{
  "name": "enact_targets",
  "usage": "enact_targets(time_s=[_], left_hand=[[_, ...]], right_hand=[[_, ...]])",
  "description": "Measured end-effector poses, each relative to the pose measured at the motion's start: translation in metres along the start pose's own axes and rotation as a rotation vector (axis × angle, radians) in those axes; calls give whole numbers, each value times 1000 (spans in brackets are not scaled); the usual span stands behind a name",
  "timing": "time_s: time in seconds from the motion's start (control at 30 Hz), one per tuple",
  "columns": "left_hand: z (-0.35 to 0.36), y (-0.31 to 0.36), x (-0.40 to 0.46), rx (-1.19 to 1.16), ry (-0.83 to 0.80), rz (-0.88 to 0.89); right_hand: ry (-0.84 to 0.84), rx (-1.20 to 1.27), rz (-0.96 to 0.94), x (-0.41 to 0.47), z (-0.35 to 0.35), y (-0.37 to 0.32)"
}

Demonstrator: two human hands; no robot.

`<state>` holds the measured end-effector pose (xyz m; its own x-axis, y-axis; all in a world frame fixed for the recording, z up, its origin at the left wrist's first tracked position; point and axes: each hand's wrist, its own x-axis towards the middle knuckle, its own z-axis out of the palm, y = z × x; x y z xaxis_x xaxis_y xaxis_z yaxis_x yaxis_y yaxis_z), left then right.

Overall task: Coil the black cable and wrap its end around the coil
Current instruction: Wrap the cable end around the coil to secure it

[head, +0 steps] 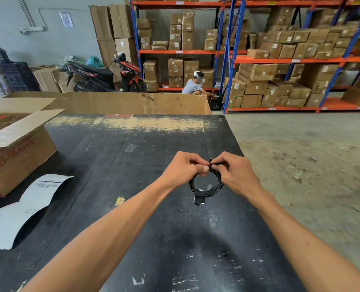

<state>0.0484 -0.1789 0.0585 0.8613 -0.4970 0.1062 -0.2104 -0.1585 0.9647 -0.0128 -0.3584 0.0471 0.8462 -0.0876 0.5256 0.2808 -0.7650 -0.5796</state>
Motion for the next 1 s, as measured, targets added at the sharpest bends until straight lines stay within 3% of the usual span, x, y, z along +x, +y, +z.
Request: enact_targets(time_s=[0.17, 0.27, 0.33, 0.5, 0.7, 0.87, 1.0], left_hand=[[3, 1, -3, -421, -22, 17], [4, -5, -3, -481, -38, -5], [2, -6, -1, -428, 10, 3], [-2, -10, -3, -141, 20, 56], [-6, -16, -4, 23, -100, 74], [-7, -17, -4, -338, -49, -76], [-14, -17, 1, -527, -7, -186]], right_hand=[[126, -39, -18, 9, -10, -8], [138, -38, 17, 10, -13, -11], [72, -19, 110, 12, -13, -12], [-296, 61, 373, 25, -25, -8], [-211, 345, 551, 31, -26, -7], [-153, 181, 516, 32, -15, -1], [-158, 360, 547, 35, -9, 3]])
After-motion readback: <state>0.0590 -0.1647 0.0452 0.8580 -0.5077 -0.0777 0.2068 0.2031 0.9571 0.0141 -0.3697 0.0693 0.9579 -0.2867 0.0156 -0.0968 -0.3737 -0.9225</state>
